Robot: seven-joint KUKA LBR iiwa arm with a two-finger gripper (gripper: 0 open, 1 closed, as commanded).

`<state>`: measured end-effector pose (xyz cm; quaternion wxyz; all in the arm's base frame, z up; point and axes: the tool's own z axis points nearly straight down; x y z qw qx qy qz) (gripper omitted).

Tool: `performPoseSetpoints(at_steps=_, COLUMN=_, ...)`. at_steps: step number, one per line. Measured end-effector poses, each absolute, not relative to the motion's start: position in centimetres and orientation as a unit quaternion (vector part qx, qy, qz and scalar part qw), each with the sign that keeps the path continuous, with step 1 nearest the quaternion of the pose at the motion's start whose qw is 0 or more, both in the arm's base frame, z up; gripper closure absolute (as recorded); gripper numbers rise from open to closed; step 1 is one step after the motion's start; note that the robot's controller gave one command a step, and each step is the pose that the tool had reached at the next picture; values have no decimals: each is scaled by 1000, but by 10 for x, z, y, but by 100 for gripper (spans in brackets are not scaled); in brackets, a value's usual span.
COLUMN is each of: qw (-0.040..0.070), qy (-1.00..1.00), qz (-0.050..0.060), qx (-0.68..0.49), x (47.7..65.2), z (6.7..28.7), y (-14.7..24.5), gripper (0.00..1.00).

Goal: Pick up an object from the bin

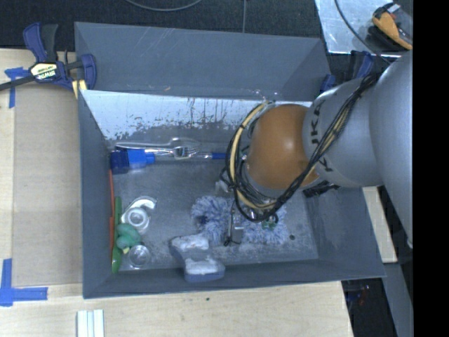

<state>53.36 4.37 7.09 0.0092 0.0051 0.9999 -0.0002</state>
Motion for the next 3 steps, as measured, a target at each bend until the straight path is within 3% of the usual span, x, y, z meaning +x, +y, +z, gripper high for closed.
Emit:
performPoseSetpoints(at_steps=1, qw=8, qy=998, qz=0, qx=65, x=530, z=73, y=52, gripper=100)
performPoseSetpoints(at_steps=3, qw=7, qy=998, qz=0, qx=65, x=528, z=82, y=52, gripper=100)
